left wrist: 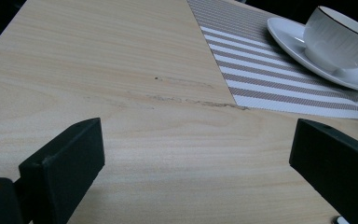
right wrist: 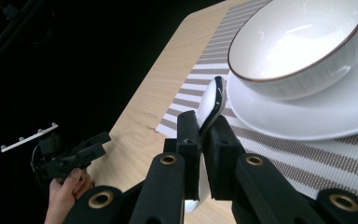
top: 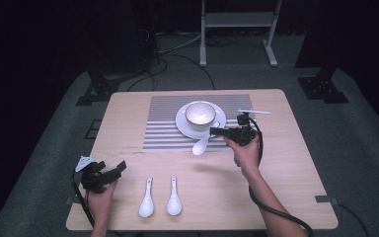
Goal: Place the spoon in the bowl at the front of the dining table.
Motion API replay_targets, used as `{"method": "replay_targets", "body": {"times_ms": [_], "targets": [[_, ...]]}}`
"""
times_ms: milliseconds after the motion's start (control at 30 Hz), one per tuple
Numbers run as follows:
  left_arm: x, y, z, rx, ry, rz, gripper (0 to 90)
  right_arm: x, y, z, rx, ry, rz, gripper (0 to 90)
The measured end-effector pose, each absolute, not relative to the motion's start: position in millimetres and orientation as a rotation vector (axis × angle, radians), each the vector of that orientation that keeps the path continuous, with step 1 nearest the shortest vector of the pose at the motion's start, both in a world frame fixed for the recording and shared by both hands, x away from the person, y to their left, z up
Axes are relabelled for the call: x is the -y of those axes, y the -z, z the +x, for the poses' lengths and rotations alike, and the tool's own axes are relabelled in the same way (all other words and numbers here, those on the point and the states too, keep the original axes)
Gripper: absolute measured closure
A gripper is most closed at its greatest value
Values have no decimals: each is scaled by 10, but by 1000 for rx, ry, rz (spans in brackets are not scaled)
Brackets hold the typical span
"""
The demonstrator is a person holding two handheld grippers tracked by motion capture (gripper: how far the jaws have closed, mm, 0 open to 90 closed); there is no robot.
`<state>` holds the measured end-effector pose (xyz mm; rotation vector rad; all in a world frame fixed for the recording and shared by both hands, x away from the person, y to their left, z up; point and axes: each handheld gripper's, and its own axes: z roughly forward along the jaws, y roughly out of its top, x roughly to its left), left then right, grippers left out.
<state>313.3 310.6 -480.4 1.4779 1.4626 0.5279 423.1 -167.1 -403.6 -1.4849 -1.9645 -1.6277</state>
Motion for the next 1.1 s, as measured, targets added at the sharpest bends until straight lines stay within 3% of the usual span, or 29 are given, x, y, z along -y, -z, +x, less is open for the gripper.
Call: {"method": "replay_targets", "body": {"times_ms": [1100], "targets": [[-3120,4807,3126,-1461,-522,1466,18,1677,3854,4730,1867,1749,-1653,847]]}}
